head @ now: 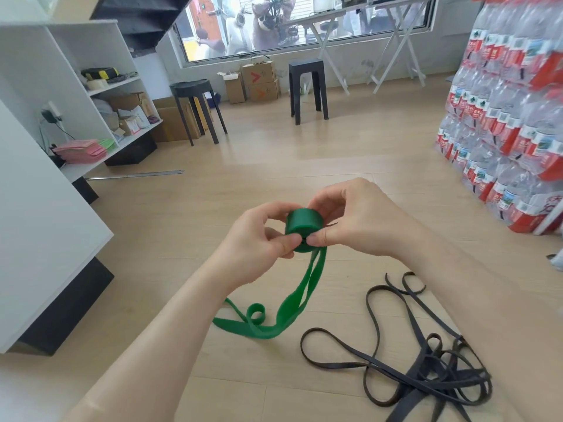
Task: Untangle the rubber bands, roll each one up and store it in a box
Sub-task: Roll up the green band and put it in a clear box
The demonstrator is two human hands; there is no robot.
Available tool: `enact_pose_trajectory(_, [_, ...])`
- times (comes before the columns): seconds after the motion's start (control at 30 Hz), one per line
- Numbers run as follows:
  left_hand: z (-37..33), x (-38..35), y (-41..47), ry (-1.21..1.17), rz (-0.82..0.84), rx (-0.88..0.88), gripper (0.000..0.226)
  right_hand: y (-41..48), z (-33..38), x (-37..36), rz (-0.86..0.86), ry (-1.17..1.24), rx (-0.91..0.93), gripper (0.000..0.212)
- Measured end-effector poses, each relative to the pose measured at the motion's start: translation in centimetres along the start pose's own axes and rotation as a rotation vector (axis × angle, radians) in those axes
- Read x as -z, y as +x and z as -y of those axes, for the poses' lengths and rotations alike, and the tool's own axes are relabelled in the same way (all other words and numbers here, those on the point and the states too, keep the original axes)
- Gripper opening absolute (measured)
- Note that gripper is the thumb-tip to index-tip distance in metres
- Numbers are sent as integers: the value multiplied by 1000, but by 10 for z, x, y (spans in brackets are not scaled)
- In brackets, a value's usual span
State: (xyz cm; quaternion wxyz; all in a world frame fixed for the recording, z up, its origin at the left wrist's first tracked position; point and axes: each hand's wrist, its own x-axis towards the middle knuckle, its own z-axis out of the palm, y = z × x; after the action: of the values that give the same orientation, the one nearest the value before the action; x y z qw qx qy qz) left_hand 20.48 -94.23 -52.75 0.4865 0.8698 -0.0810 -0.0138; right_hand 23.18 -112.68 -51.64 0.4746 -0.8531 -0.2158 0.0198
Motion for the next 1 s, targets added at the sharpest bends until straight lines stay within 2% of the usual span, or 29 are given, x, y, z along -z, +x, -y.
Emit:
enact_pose_trajectory(0.07, [-8,-2,-2,442,47,-127,41,-1,3,-1,46,-205,41,24])
enact_pose_trajectory(0.1, [-13,-3,-3,586,64,-154,39,-2,4,-3,70,-257,54,25])
enact_pose_trajectory(0.17, [-17,-3,-2,627,77,-107,34,-3,3,-6,99,-255,48,29])
enact_pose_trajectory(0.27, [-15,3,1,405,45,-11,30,-2,-2,-3,78,-41,-21,45])
enact_pose_trajectory(0.33, [-12,6,2,213,2,14,27,-2,-5,1,40,114,-19,42])
enact_pose_trajectory(0.4, [-9,8,3,83,-23,26,25,-2,-6,3,25,90,7,32])
enact_pose_trajectory(0.47, [-8,10,2,18,-35,34,25,-2,-6,3,41,22,-2,32])
enact_pose_trajectory(0.57, [-8,14,0,-97,-34,30,23,-2,-7,5,75,91,-12,35])
enact_pose_trajectory(0.83, [-3,11,3,-232,-28,56,27,-3,-4,6,111,182,-13,14])
enact_pose_trajectory(1.0, [-2,6,5,-424,-99,70,27,-3,-3,0,14,238,32,24])
